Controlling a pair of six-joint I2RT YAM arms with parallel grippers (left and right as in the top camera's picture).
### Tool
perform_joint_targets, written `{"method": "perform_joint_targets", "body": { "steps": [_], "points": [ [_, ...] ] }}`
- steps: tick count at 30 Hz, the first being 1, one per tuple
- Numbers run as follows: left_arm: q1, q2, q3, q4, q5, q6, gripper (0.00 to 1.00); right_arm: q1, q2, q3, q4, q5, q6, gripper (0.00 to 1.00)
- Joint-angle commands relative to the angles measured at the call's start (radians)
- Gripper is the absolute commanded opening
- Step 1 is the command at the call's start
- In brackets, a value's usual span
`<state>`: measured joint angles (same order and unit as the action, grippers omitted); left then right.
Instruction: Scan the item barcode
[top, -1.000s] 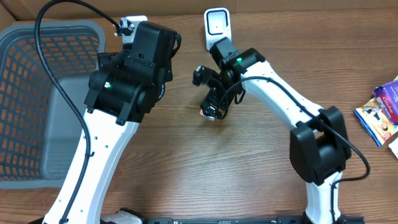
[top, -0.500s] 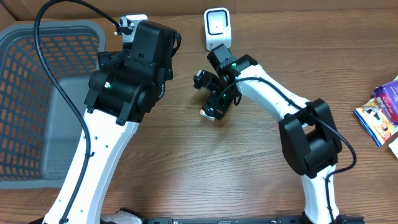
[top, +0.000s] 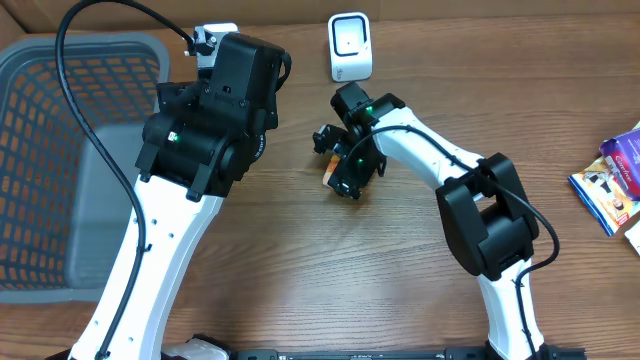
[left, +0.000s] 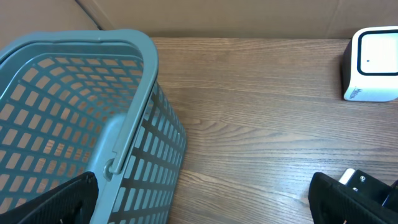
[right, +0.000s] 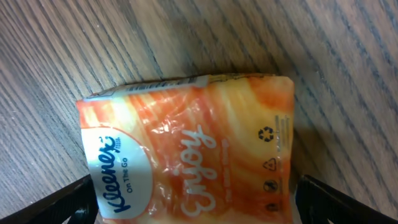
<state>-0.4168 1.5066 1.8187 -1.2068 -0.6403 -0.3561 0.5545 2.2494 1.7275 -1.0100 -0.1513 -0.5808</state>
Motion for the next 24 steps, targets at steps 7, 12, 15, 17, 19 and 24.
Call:
{"method": "perform_joint_targets", "body": {
  "steps": [7, 12, 15, 17, 19, 24],
  "points": [
    [0.005, 0.008, -0.006, -0.009, -0.008, 0.020, 1.00, 0.021, 0.039, -0.014, 0.060, -0.025, 0.005, 0.89],
    [0.005, 0.008, -0.006, -0.009, -0.015, 0.020, 1.00, 0.015, 0.039, -0.014, 0.073, -0.025, 0.005, 0.74],
    [0.005, 0.008, -0.006, -0.009, -0.014, 0.019, 1.00, 0.011, 0.039, -0.014, 0.071, -0.024, 0.005, 0.74],
    [0.005, 0.008, -0.006, -0.009, -0.014, 0.019, 1.00, 0.011, 0.039, -0.014, 0.066, -0.025, 0.005, 0.73],
    [0.005, 0.008, -0.006, -0.009, -0.014, 0.019, 1.00, 0.011, 0.038, -0.014, 0.056, -0.025, 0.025, 0.73],
    [0.005, 0.008, -0.006, -0.016, -0.013, 0.019, 1.00, 0.011, 0.036, -0.013, 0.021, -0.026, 0.042, 0.70]
  ]
}}
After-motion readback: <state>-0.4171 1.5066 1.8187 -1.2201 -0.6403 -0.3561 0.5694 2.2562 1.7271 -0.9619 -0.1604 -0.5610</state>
